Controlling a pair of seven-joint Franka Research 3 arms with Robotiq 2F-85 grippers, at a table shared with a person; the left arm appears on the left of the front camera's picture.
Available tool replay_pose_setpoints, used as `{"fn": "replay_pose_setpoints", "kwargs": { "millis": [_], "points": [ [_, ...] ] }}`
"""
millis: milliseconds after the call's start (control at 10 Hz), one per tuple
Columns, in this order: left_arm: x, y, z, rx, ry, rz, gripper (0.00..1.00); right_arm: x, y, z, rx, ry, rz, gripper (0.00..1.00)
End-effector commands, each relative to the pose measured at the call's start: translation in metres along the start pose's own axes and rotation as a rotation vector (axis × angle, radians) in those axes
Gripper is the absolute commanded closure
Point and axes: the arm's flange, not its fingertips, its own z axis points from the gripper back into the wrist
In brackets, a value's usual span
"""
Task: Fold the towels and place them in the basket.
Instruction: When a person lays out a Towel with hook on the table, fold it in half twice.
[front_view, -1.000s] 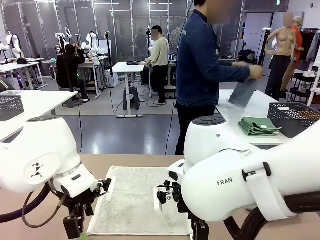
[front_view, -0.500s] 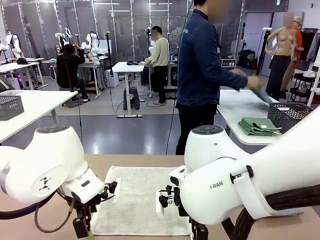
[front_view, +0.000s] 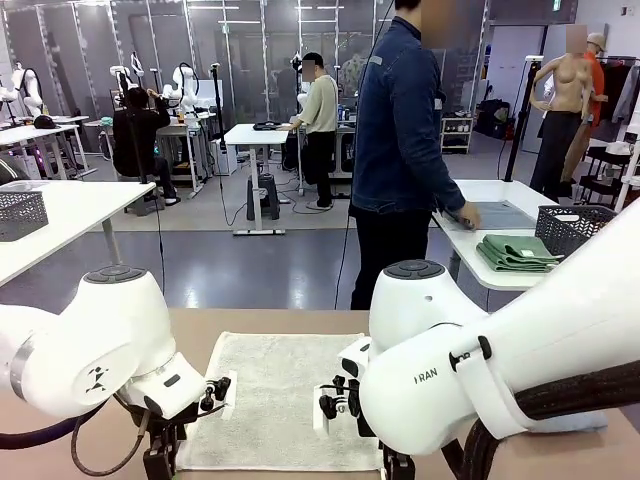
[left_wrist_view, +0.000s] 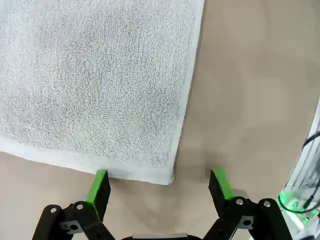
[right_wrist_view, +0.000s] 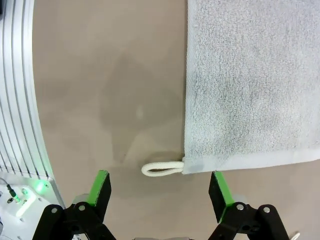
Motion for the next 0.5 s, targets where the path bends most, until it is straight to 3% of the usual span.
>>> {"fn": "replay_pose_setpoints", "kwargs": {
  "millis": [0,400],
  "points": [
    [-0.0271,-0.0341,-0.0105,0.018,0.002,-0.023,0.0,-0.0167,0.0143,-0.0138,-0.021,-0.004,0.02,0.01],
    [-0.0215,-0.038,-0.0077,0.017,-0.006,-0.103,0.0,-0.0175,0.0086,-0.014,-0.019,-0.009,0.017,0.01]
  ]
}}
